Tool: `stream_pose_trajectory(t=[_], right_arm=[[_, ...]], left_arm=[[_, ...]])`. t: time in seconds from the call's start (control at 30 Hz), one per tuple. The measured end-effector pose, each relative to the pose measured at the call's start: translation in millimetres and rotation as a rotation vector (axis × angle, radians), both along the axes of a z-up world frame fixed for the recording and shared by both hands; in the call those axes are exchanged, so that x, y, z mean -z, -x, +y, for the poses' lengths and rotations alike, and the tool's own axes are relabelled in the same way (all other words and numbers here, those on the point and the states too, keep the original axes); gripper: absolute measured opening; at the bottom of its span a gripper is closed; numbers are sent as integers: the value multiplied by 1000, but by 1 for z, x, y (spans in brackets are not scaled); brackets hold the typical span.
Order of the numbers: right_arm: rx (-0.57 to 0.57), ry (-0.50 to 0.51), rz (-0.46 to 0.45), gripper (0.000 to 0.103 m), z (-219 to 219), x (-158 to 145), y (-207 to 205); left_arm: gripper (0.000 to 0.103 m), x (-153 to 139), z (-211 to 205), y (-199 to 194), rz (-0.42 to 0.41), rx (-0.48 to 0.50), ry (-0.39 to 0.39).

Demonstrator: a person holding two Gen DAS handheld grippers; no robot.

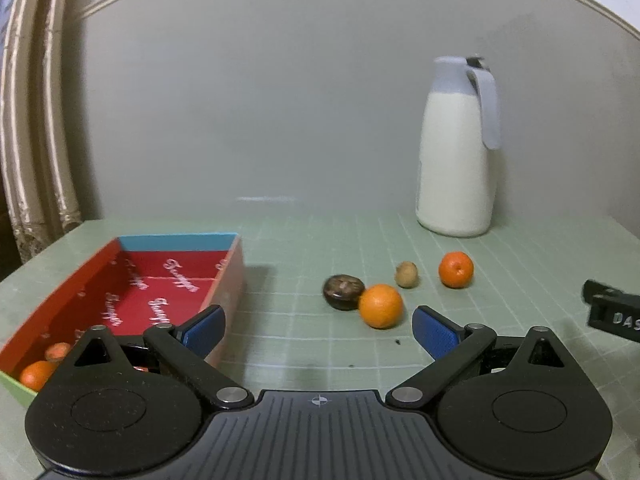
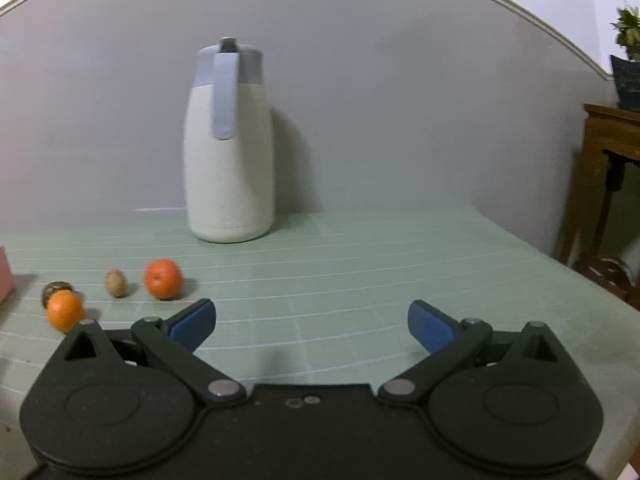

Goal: Organize fruits
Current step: 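Move the left tool to the large tangerine and close on it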

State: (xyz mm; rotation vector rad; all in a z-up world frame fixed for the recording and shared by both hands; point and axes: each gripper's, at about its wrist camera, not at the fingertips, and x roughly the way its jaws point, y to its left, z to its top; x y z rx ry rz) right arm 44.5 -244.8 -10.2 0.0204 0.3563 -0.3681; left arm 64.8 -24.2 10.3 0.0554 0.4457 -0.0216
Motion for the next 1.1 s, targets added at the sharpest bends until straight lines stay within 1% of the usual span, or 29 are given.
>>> stream_pose_trajectory(t=[0.13,0.23,0.4,0.63,0.83,1.1], right_arm=[[58,58,-18,103,-5,0,6],[84,82,1,103,-11,2,8],[91,52,27,103,-24,5,8],[111,48,19,103,-32,5,9],[125,45,21,103,-35,5,8],[121,37,16,103,-35,4,8]], left_arm=[[99,8,-11,-13,40,6,1],[99,14,-19,-22,67,7,1],[99,21,-31,-29,84,19,-15],[99,24,-47,-42,101,31,-32],[99,24,-59,-55,98,33,-52],[99,28,-59,-72,103,-3,-20]])
